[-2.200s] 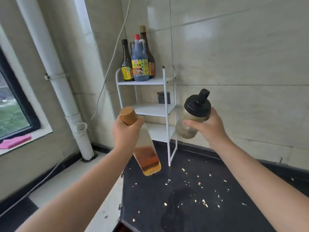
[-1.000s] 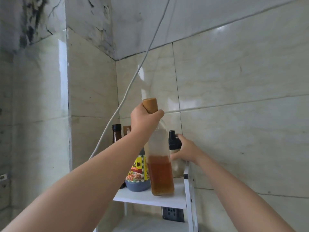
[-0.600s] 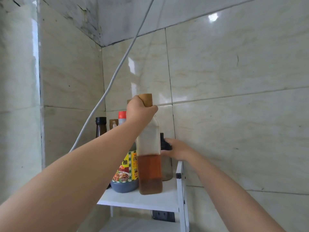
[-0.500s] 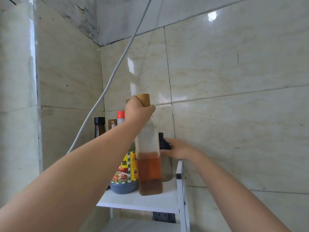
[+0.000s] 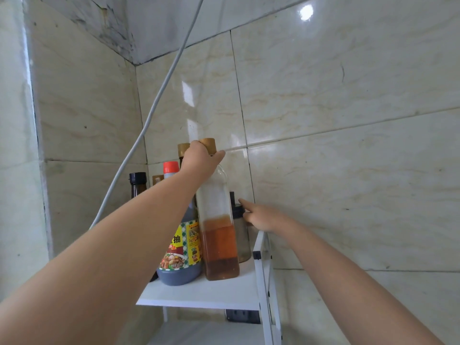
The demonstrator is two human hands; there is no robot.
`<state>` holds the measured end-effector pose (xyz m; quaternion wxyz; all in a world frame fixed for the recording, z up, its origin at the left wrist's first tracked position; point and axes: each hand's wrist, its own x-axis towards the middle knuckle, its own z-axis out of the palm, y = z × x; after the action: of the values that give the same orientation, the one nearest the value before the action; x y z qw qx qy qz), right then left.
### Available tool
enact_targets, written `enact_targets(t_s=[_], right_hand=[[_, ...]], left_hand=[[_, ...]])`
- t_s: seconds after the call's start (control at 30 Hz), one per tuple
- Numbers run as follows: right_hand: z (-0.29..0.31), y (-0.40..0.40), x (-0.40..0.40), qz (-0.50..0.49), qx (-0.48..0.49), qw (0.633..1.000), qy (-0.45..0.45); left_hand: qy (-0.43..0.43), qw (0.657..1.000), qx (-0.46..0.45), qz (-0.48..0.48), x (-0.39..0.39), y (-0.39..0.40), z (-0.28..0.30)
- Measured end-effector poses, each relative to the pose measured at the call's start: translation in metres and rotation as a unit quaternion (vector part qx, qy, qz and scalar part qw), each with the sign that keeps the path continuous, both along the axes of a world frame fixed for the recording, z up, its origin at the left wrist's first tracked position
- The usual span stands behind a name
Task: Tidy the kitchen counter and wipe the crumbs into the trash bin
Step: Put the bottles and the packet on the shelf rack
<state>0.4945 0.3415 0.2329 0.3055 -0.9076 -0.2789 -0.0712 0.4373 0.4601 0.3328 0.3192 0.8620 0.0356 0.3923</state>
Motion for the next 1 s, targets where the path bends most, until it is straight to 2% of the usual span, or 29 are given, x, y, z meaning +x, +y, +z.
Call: enact_targets(t_s=[0.17, 0.3, 0.43, 0.57, 0.7, 0.87, 1.0], right_hand=[[-0.003, -0.006, -0.005, -0.003, 0.001, 1.0, -0.01], [-0.002, -0.01, -0.019, -0.009, -0.016, 1.0, -0.011], [0.003, -0.017, -0.038, 0.0, -0.035, 0.999, -0.014], [0.012, -0.031, -0.057, 0.0, -0.035, 0.999, -0.037], [0.023, -0.054, -0.082, -0.011, 0.015, 0.997, -0.076], [0.024, -0.079, -0.143, -0.04, 0.01, 0.99, -0.135], [0.02, -0.104, -0.206, -0.068, 0.001, 0.985, -0.156]], left_hand=[[0.063, 0.998, 0.0, -0.002, -0.003, 0.0, 0.009], [0.025, 0.999, 0.017, -0.01, -0.013, -0.002, 0.005], [0.03, 0.999, 0.018, -0.014, -0.033, -0.01, 0.005], [-0.009, 0.987, 0.145, 0.073, -0.058, -0.006, 0.003], [0.061, 0.953, 0.263, 0.139, -0.089, -0.003, -0.012], [0.172, 0.918, 0.342, 0.102, -0.146, -0.024, -0.033], [0.183, 0.907, 0.371, 0.078, -0.2, -0.055, -0.052]])
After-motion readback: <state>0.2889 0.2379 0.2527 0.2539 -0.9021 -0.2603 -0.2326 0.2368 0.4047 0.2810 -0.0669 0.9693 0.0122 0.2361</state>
